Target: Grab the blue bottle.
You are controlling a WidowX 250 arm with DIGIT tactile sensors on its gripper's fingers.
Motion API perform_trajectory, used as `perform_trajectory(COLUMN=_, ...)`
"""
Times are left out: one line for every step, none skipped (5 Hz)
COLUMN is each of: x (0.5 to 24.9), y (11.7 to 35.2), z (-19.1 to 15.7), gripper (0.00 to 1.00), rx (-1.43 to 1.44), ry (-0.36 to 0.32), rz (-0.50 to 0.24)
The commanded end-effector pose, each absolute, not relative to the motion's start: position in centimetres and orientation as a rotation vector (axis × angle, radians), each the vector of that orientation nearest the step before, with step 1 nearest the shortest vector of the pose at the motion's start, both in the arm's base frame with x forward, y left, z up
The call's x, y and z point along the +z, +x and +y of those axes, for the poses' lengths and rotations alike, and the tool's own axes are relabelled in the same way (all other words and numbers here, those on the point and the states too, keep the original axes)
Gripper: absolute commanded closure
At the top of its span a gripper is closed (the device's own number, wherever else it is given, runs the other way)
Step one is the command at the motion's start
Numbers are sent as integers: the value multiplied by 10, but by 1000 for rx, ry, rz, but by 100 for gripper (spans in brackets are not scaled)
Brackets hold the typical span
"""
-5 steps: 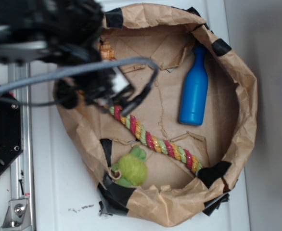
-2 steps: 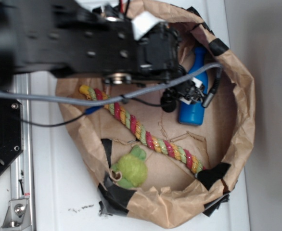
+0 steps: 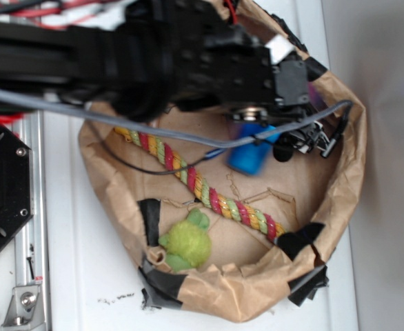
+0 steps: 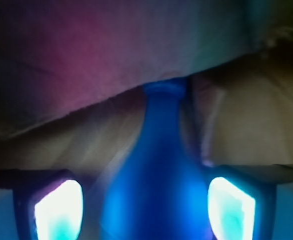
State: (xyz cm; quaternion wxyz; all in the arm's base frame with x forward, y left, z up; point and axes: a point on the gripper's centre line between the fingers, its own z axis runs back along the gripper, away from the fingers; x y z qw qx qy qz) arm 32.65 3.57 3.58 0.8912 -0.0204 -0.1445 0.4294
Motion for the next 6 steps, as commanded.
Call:
perform_trajectory(x=72, y=323, z=35, gripper=100, rx=747, ry=16, rz=-135)
perform_trajectory(x=122, y=311, z=34, gripper=100, rx=522, ry=38, rz=-83)
perform_trajectory(x=167, y=303, z=22, gripper=100, rx=295, ry=159, rz=-394)
perform_trajectory(x=213, y=296, z=24, gripper=0, rx=233, ry=51, rz=-457)
perform_trajectory(x=194, y=296, z=26, gripper=0, rx=319, ry=-75, rz=-511)
perform_trajectory(x=144, y=300, z=24, gripper=0, rx=315, ry=-101, rz=-426)
